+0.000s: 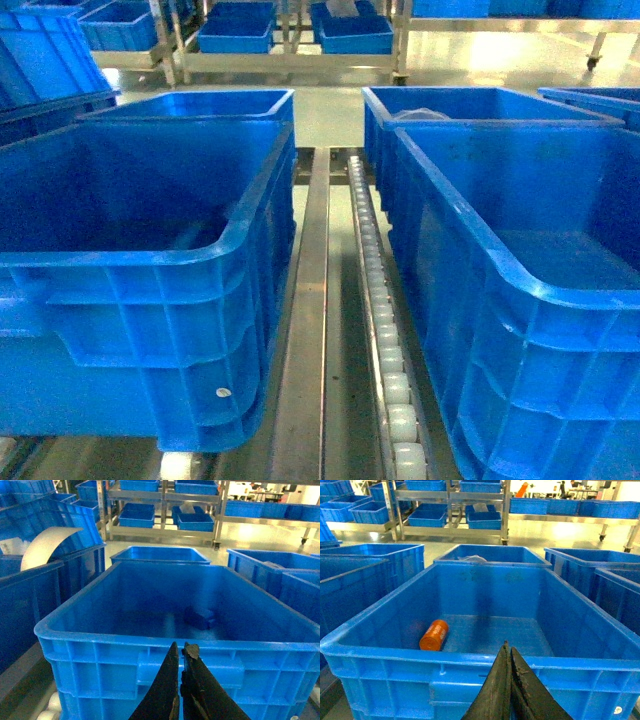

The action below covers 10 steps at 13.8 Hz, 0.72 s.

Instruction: Sort blue parts and orange caps into right shelf containers

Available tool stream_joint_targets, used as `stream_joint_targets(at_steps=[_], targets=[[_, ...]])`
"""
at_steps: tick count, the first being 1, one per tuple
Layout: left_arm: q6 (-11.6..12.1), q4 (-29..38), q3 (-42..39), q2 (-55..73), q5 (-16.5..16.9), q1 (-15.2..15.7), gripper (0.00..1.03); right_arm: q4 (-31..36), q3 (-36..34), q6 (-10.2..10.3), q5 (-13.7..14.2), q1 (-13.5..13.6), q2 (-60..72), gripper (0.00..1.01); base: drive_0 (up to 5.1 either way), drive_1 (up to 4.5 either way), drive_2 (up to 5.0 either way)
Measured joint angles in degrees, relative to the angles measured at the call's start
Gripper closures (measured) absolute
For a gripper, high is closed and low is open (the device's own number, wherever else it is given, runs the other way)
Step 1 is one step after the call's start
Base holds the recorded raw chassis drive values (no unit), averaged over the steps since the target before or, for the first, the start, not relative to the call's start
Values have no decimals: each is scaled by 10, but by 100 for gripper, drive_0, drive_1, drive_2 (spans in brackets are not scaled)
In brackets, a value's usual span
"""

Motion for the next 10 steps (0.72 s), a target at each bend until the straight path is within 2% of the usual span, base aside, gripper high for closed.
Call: stream_joint_targets(at_steps=[1,2,3,7,8,10], targets=[[0,-9,0,-10,0,0,101,-39,0,0,0,0,-28,100,0,0,0],[0,-82,0,-56,-1,0,101,-108,0,0,0,0,-87,100,0,0,0],[0,-107,0,-106,1,0,101,-94,2,0,1,0,-99,100,0,0,0],[1,-110,0,-104,1,0,101,-105,0,0,2,0,-99,100,0,0,0],[0,-110,0,-104,1,0,97,-105,0,0,2,0,-99,97,0,0,0],[1,-110,0,-104,1,0,72,-105,0,0,2,0,-99,70,0,0,0]])
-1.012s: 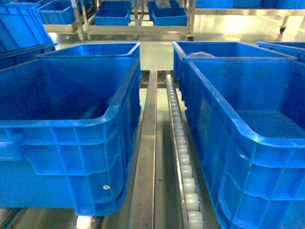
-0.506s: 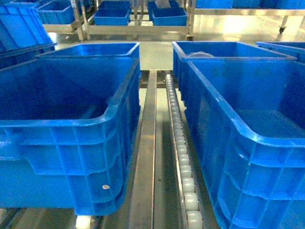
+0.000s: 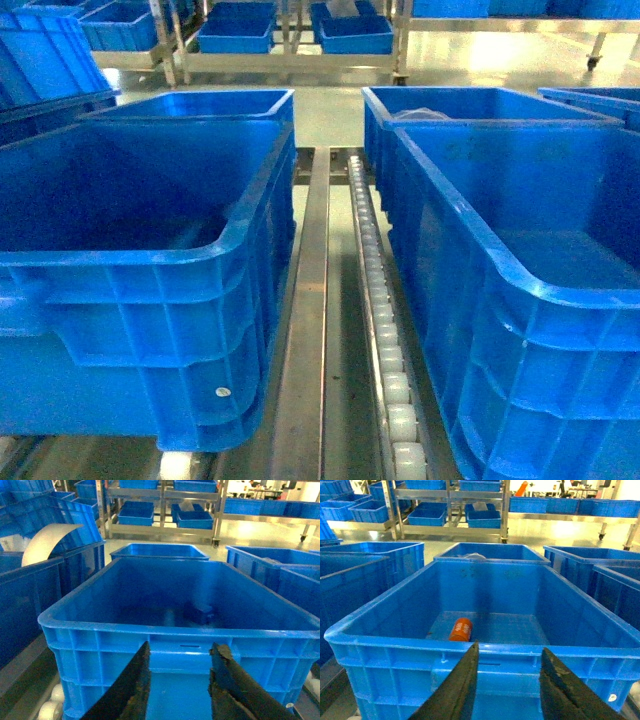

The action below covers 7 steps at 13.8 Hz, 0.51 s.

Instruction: Sort blue parts and orange caps into right shelf containers

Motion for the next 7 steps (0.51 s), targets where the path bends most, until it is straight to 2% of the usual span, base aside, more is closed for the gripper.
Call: stream_joint_targets(at_steps=[5,7], targets=[[2,0,0,0,0,0,5,0,0,0,0,0,0,3,0,0,0],[1,0,0,0,0,0,5,0,0,0,0,0,0,3,0,0,0]])
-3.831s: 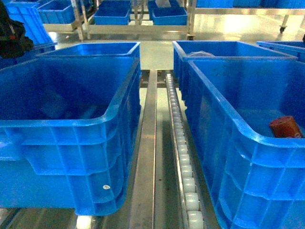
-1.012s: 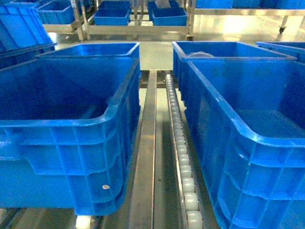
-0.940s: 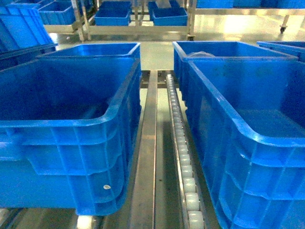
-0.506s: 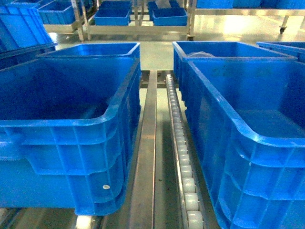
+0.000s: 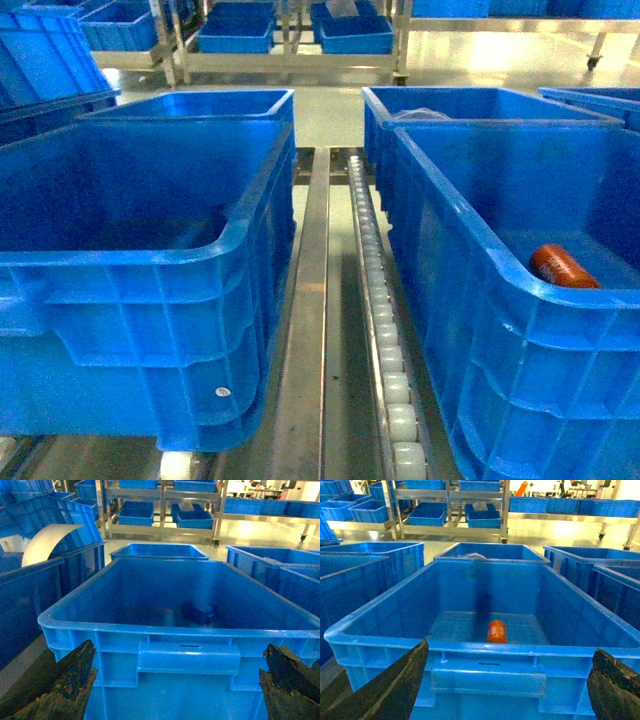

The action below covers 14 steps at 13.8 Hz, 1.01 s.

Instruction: Sort blue parts and orange caps into right shelf containers

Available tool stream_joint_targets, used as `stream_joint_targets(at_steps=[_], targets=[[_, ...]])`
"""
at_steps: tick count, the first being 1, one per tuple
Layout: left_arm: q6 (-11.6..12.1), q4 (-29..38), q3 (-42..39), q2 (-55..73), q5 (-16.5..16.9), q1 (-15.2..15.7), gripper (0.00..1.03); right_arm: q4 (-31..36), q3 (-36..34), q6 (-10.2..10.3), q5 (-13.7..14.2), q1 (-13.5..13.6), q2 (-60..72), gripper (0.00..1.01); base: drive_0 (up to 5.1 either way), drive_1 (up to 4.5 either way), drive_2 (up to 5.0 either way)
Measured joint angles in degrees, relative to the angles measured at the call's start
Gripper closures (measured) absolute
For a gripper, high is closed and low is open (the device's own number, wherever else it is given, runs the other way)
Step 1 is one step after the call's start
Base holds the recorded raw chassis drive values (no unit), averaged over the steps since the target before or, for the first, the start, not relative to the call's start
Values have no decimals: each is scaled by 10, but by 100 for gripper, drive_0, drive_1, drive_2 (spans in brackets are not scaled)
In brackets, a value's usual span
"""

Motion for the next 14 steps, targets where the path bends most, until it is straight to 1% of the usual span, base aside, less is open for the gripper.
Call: stream_joint_targets(at_steps=[14], targets=[[0,0,0,0,0,0,5,0,0,0,0,0,0,3,0,0,0]])
